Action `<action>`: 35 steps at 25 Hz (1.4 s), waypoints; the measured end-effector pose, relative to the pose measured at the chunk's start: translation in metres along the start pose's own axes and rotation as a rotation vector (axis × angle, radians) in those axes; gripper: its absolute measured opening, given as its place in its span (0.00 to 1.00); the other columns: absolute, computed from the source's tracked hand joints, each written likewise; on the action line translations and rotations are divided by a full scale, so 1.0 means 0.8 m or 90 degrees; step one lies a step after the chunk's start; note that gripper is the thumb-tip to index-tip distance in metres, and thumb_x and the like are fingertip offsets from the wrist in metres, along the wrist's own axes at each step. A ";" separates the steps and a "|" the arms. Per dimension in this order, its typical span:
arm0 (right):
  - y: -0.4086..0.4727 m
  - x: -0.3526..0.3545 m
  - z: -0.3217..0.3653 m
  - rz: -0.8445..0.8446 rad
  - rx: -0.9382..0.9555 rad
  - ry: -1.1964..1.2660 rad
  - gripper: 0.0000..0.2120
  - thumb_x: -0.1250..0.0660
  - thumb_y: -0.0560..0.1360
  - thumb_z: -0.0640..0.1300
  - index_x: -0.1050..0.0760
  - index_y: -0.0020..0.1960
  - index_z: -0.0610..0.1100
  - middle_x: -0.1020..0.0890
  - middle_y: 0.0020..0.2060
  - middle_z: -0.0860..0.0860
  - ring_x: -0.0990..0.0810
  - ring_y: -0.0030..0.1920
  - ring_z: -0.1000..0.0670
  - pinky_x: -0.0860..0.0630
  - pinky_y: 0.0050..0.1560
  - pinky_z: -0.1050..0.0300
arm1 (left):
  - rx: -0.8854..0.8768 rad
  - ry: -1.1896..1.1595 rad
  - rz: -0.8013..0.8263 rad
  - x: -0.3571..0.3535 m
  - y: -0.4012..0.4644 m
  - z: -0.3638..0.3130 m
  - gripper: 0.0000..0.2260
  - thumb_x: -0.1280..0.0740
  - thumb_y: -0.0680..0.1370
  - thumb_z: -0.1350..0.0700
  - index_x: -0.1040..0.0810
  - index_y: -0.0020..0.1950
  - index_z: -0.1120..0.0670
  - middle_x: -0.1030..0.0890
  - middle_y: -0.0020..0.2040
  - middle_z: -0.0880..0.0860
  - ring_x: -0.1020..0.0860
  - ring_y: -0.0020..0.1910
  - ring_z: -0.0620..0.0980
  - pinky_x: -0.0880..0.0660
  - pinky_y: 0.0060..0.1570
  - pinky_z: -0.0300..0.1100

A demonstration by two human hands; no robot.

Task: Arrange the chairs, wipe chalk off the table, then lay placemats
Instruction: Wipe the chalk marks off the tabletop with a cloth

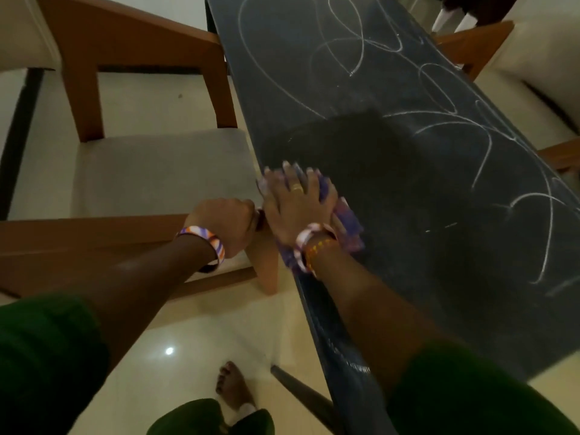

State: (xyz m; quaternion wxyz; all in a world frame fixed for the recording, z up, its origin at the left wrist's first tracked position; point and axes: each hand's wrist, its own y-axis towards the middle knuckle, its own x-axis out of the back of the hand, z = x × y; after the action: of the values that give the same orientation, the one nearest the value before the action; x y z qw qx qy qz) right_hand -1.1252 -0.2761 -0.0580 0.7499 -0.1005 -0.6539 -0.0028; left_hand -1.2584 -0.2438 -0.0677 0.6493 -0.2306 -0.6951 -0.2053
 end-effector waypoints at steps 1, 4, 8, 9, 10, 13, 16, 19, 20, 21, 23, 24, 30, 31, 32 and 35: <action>0.021 0.002 0.005 0.001 -0.009 0.003 0.24 0.53 0.80 0.55 0.52 0.76 0.58 0.52 0.77 0.53 0.57 0.75 0.39 0.57 0.69 0.29 | -0.011 -0.028 0.006 0.000 -0.001 0.003 0.16 0.49 0.81 0.48 0.26 0.50 0.56 0.20 0.48 0.57 0.22 0.45 0.58 0.32 0.39 0.43; -0.001 -0.005 0.003 -0.004 0.002 -0.009 0.24 0.53 0.80 0.55 0.52 0.76 0.59 0.52 0.77 0.53 0.57 0.76 0.40 0.58 0.70 0.30 | -0.072 -0.151 0.079 0.008 -0.010 0.011 0.16 0.43 0.79 0.47 0.27 0.61 0.54 0.21 0.55 0.56 0.23 0.50 0.55 0.27 0.49 0.45; -0.167 -0.028 -0.025 -0.021 -0.035 -0.027 0.27 0.57 0.76 0.59 0.53 0.75 0.61 0.49 0.77 0.53 0.53 0.76 0.41 0.54 0.70 0.32 | -0.134 -0.137 0.071 0.018 -0.038 0.026 0.27 0.35 0.75 0.47 0.36 0.71 0.53 0.27 0.64 0.55 0.26 0.58 0.55 0.29 0.57 0.45; -0.211 -0.033 -0.027 -0.025 -0.050 -0.045 0.28 0.56 0.74 0.59 0.50 0.74 0.60 0.45 0.76 0.52 0.48 0.75 0.40 0.49 0.70 0.32 | -0.130 -0.111 0.058 0.019 -0.045 0.033 0.27 0.36 0.76 0.47 0.38 0.73 0.53 0.28 0.65 0.55 0.27 0.59 0.55 0.30 0.58 0.45; -0.247 -0.039 -0.024 -0.027 -0.073 -0.073 0.28 0.54 0.73 0.58 0.46 0.73 0.59 0.40 0.74 0.51 0.41 0.73 0.39 0.42 0.67 0.31 | -0.121 -0.087 0.048 0.020 -0.050 0.039 0.27 0.38 0.78 0.46 0.40 0.74 0.52 0.29 0.66 0.55 0.27 0.60 0.55 0.30 0.59 0.45; -0.267 -0.045 -0.016 -0.019 -0.135 -0.097 0.27 0.49 0.73 0.56 0.41 0.72 0.56 0.33 0.72 0.49 0.34 0.70 0.37 0.36 0.62 0.28 | -0.120 -0.017 0.041 0.016 -0.050 0.043 0.25 0.44 0.80 0.46 0.44 0.75 0.52 0.29 0.67 0.56 0.27 0.60 0.55 0.29 0.59 0.46; -0.178 -0.033 -0.007 -0.011 -0.121 -0.067 0.27 0.51 0.79 0.56 0.54 0.76 0.57 0.49 0.77 0.51 0.52 0.75 0.38 0.52 0.69 0.29 | -0.132 0.016 0.031 0.009 -0.043 0.039 0.25 0.45 0.80 0.47 0.45 0.75 0.52 0.29 0.67 0.56 0.27 0.59 0.55 0.28 0.58 0.47; -0.086 -0.023 0.009 -0.014 -0.109 -0.037 0.27 0.49 0.80 0.53 0.56 0.76 0.56 0.54 0.77 0.52 0.58 0.75 0.38 0.56 0.69 0.28 | -0.120 0.026 0.042 0.004 -0.040 0.039 0.25 0.45 0.80 0.47 0.45 0.76 0.52 0.29 0.67 0.56 0.26 0.59 0.54 0.29 0.57 0.45; -0.073 -0.020 0.012 -0.020 -0.106 -0.033 0.27 0.49 0.80 0.53 0.55 0.76 0.56 0.53 0.77 0.52 0.57 0.75 0.38 0.56 0.69 0.28 | -0.124 0.033 0.039 0.005 -0.039 0.039 0.25 0.45 0.80 0.47 0.45 0.76 0.52 0.29 0.66 0.56 0.26 0.58 0.54 0.29 0.56 0.45; -0.070 -0.019 0.013 -0.022 -0.101 -0.032 0.27 0.49 0.80 0.52 0.55 0.76 0.56 0.53 0.77 0.52 0.57 0.76 0.39 0.56 0.69 0.28 | -0.130 0.038 0.035 0.006 -0.039 0.039 0.25 0.45 0.80 0.47 0.46 0.76 0.52 0.29 0.66 0.56 0.26 0.58 0.54 0.29 0.55 0.45; -0.097 -0.019 0.013 -0.022 -0.085 -0.031 0.27 0.50 0.80 0.52 0.56 0.77 0.55 0.54 0.77 0.52 0.58 0.76 0.39 0.56 0.69 0.29 | -0.132 0.040 0.038 0.008 -0.040 0.038 0.25 0.45 0.80 0.47 0.46 0.76 0.52 0.28 0.65 0.56 0.26 0.57 0.54 0.28 0.55 0.45; -0.125 -0.023 0.013 -0.030 -0.088 -0.031 0.27 0.50 0.80 0.52 0.56 0.77 0.55 0.54 0.77 0.52 0.58 0.76 0.39 0.56 0.70 0.29 | -0.133 0.036 0.043 0.008 -0.041 0.038 0.25 0.45 0.80 0.47 0.46 0.76 0.52 0.28 0.65 0.56 0.26 0.57 0.55 0.28 0.55 0.45; -0.338 -0.044 -0.040 -0.083 -0.299 0.098 0.25 0.51 0.78 0.61 0.52 0.74 0.65 0.52 0.75 0.60 0.59 0.76 0.48 0.58 0.71 0.34 | -0.136 0.027 0.066 0.017 -0.042 0.039 0.24 0.44 0.80 0.48 0.42 0.75 0.54 0.29 0.67 0.58 0.27 0.60 0.58 0.30 0.59 0.48; -0.348 -0.043 -0.070 -0.096 -0.383 0.157 0.24 0.50 0.79 0.61 0.52 0.73 0.65 0.52 0.75 0.61 0.60 0.76 0.48 0.58 0.70 0.32 | -0.140 0.031 0.059 0.016 -0.044 0.038 0.24 0.44 0.80 0.49 0.41 0.75 0.55 0.29 0.67 0.58 0.27 0.60 0.59 0.30 0.60 0.49; -0.347 -0.040 -0.102 -0.112 -0.466 0.211 0.24 0.50 0.79 0.60 0.51 0.74 0.64 0.52 0.75 0.59 0.60 0.76 0.47 0.58 0.70 0.31 | -0.143 0.037 0.050 0.013 -0.044 0.037 0.24 0.43 0.80 0.49 0.41 0.74 0.56 0.29 0.67 0.59 0.27 0.60 0.59 0.31 0.61 0.50; -0.311 -0.027 -0.157 -0.149 -0.604 0.209 0.23 0.51 0.82 0.52 0.47 0.76 0.54 0.50 0.77 0.48 0.59 0.76 0.45 0.61 0.73 0.38 | -0.158 0.071 0.058 0.011 -0.043 0.033 0.25 0.44 0.80 0.50 0.42 0.75 0.57 0.31 0.69 0.58 0.30 0.65 0.57 0.39 0.68 0.48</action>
State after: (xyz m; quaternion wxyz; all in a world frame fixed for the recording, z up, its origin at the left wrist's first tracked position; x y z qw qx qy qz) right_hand -1.0394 -0.5423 -0.0581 0.7092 -0.3539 -0.4613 -0.3988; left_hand -1.3005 -0.2554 -0.0602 0.6621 -0.3286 -0.6160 -0.2724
